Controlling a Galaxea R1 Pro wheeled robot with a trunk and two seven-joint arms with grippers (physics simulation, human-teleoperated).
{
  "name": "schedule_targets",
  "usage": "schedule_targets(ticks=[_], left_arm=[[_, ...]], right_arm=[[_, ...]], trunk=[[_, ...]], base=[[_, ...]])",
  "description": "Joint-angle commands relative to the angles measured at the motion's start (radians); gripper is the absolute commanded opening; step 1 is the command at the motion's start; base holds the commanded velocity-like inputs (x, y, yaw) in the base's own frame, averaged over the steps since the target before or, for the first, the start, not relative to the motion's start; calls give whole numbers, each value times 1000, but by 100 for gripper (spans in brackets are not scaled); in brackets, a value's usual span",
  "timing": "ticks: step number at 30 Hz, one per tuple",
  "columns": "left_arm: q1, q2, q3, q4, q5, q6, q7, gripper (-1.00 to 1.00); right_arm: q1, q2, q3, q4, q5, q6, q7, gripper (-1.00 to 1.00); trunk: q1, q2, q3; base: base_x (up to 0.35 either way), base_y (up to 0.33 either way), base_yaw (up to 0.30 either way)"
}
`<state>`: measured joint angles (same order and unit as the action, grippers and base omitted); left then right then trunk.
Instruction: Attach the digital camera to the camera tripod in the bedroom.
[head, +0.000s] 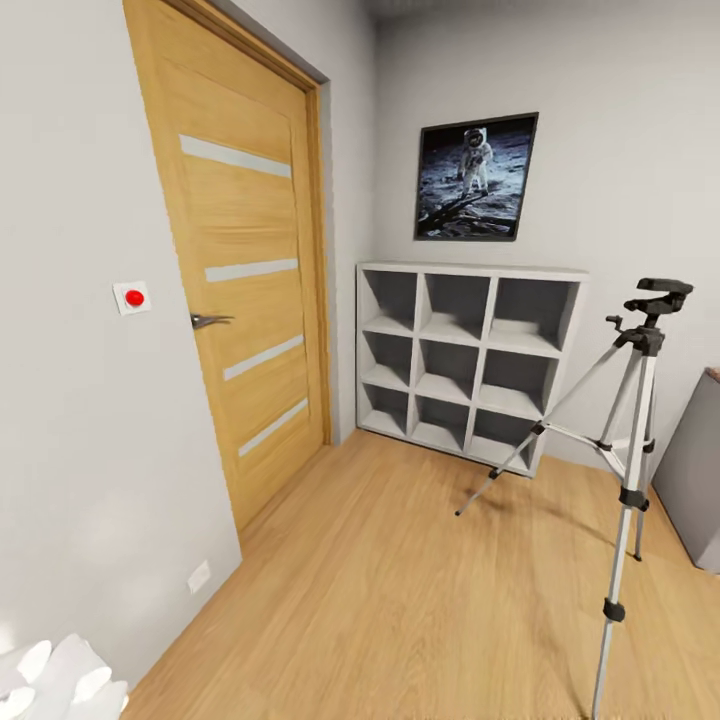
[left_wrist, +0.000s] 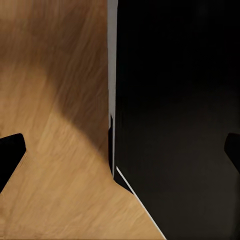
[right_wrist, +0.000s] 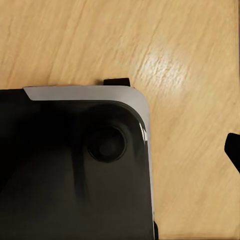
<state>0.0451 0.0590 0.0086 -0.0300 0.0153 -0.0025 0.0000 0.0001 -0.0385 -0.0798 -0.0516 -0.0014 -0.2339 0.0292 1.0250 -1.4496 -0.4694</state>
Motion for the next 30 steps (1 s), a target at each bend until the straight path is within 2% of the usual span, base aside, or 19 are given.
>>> schedule_targets(ticks=[1,30], left_arm=[[1,0,1,-2,2,0,0,100],[1,-1,1,-2,2,-2,0,100]], right_arm=[[0,0,-8,-1,0,-2,3,100],[0,0,-8,-1,0,-2,3,100]], trunk=[[0,0,-1],[0,0,-1]], base=[[0,0,-300],[0,0,-300]])
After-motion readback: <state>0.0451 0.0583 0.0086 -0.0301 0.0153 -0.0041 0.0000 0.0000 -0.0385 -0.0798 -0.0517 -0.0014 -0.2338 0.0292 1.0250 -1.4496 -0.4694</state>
